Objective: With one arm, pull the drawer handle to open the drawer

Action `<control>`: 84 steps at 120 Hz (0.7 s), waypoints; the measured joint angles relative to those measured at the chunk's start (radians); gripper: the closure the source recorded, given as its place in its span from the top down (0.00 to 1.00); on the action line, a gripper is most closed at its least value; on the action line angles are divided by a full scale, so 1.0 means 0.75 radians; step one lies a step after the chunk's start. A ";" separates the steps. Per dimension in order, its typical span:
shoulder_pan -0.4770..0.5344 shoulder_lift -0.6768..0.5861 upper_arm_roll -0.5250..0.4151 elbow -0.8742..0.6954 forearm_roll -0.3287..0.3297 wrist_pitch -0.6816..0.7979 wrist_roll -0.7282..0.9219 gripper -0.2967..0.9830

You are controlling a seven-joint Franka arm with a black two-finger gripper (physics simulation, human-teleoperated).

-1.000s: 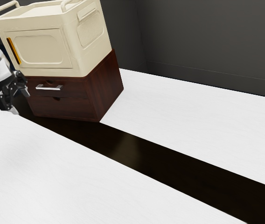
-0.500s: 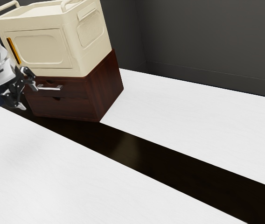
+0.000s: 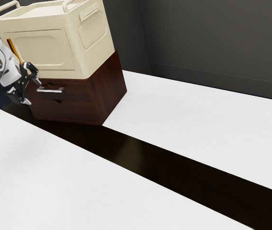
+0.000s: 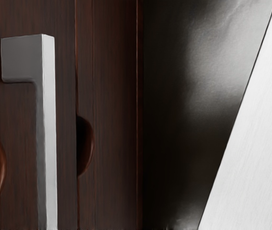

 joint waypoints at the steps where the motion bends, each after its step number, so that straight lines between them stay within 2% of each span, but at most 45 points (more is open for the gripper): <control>1: 0.000 0.003 0.000 0.003 0.000 0.001 -0.001 0.77; 84: 0.001 0.119 0.001 0.087 0.000 0.034 -0.028 0.77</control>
